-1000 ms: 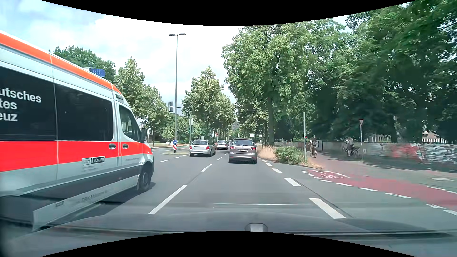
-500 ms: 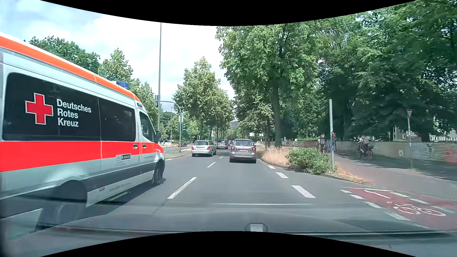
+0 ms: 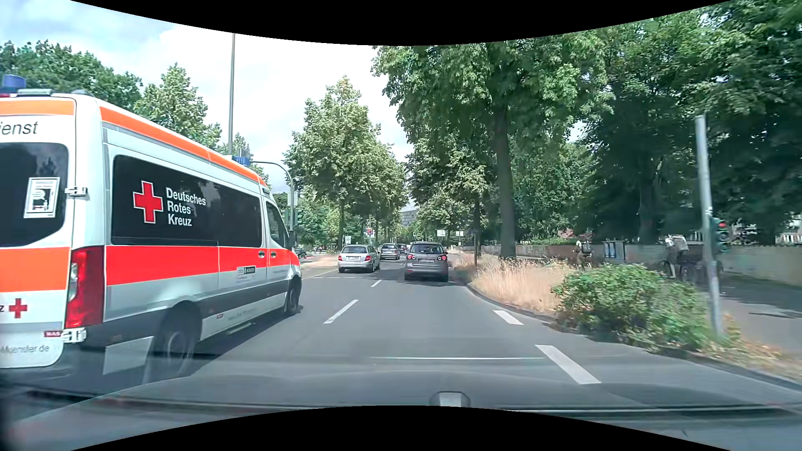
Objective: Follow the waypoints while adhering to traffic rules and regulations
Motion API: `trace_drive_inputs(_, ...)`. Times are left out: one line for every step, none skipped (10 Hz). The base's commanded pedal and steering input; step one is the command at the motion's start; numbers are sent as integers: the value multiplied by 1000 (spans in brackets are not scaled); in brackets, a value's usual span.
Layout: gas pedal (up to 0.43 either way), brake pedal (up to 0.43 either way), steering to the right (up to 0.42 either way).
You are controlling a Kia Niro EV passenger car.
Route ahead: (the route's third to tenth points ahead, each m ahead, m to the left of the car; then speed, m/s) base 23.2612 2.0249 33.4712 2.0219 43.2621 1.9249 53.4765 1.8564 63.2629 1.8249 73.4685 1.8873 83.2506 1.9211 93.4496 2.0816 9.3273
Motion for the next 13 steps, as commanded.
trace_drive_inputs(209, 18, 3)
trace_drive_inputs(209, 18, 3)
trace_drive_inputs(209, 18, 3)
trace_drive_inputs(220, 18, 3)
trace_drive_inputs(228, 18, 3)
trace_drive_inputs(228, 18, 3)
trace_drive_inputs(228, 18, 3)
trace_drive_inputs(228, 18, 3)
trace_drive_inputs(228, 18, 3)
trace_drive_inputs(228, 18, 3)
trace_drive_inputs(220, 18, 3)
trace_drive_inputs(220, 18, 3)
trace_drive_inputs(220, 18, 3)
